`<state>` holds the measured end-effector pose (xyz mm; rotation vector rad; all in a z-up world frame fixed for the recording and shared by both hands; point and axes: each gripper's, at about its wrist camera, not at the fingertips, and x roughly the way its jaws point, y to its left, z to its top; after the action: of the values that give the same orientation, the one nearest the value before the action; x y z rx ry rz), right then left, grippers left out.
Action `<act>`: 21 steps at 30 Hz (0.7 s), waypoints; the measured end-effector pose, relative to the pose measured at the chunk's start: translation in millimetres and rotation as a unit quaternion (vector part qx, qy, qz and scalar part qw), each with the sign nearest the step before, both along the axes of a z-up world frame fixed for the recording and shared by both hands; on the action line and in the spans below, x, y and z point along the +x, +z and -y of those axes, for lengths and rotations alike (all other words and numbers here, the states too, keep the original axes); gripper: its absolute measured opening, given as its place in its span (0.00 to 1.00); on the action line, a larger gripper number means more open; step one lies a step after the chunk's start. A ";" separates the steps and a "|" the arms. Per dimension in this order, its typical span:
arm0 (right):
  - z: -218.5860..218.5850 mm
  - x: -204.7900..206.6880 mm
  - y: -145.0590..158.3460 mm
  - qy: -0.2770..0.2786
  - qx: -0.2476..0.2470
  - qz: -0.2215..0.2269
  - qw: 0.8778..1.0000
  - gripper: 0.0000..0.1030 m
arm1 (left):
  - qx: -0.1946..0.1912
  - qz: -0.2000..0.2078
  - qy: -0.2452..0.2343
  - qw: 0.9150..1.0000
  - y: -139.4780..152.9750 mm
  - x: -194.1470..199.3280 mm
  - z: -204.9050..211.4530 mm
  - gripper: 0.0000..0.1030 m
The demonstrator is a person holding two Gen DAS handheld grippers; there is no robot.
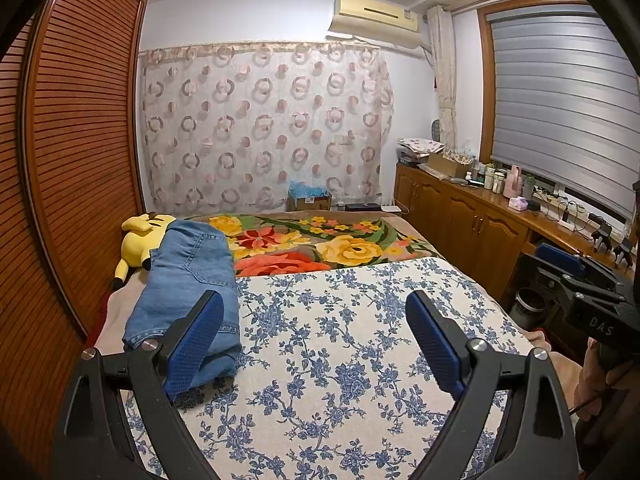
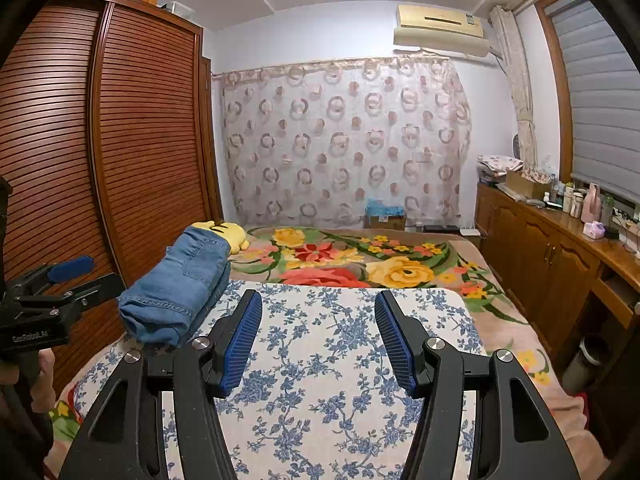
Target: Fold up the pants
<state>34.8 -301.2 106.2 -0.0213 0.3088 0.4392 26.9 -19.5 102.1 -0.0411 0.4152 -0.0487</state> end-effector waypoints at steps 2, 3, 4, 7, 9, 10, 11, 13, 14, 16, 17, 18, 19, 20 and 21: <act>1.0 0.6 0.7 -0.001 0.000 0.001 1.000 0.59 | 0.000 0.000 0.000 1.000 -0.1 0.0 -0.1 0.90; 1.0 0.3 0.1 -0.001 0.000 0.001 1.000 0.59 | 0.000 0.000 0.000 1.000 0.7 0.4 -0.7 0.90; 1.3 0.7 0.2 -0.001 0.000 0.001 1.000 0.59 | 0.000 0.000 0.000 1.000 -0.2 -0.2 -0.1 0.90; 0.9 0.1 -1.1 -0.001 0.000 0.003 1.000 0.59 | 0.000 0.001 0.000 1.000 1.0 -0.5 -0.2 0.90; 1.1 0.0 -1.4 -0.001 0.000 0.004 1.000 0.59 | 0.000 0.002 0.001 1.000 1.3 -0.1 -0.6 0.90; 1.2 0.1 -1.4 -0.001 0.000 0.004 1.000 0.59 | 0.000 0.002 0.000 1.000 0.6 -0.6 -0.3 0.90; 1.7 0.2 -1.5 -0.001 0.001 0.004 1.000 0.59 | 0.000 0.002 0.000 1.000 1.3 -0.2 -0.9 0.90; 2.2 0.6 -1.9 -0.001 0.001 0.004 1.000 0.59 | 0.000 0.002 0.000 1.000 0.3 -0.7 -0.1 0.90; 2.7 0.5 -2.5 0.000 0.001 0.004 1.000 0.59 | 0.000 0.002 0.000 1.000 0.0 -0.8 -0.2 0.90; 2.8 0.7 -2.6 0.000 0.000 0.005 1.000 0.59 | 0.000 0.002 0.000 1.000 -0.2 -0.8 -0.1 0.90; 2.9 0.7 -2.6 0.000 0.001 0.005 1.000 0.59 | 0.000 0.002 0.000 1.000 -0.4 -0.9 0.0 0.90; 2.9 0.8 -2.9 0.000 0.001 0.005 1.000 0.59 | 0.000 0.002 0.000 1.000 -0.5 -1.0 -0.1 0.90; 3.1 1.4 -2.6 -0.001 0.001 0.005 1.000 0.59 | 0.000 0.002 -0.001 1.000 -0.6 -1.0 -0.1 0.90; 3.4 1.8 -2.4 -0.001 0.002 0.005 1.000 0.59 | 0.000 0.002 0.000 1.000 0.8 -2.0 1.5 0.90; 3.5 1.5 -2.8 -0.001 0.001 0.005 1.000 0.59 | 0.000 0.003 0.000 1.000 0.7 -2.1 1.6 0.90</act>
<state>36.2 -304.7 103.4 -0.0204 0.2983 0.4376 24.8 -21.1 102.8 -0.0403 0.4100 -0.0488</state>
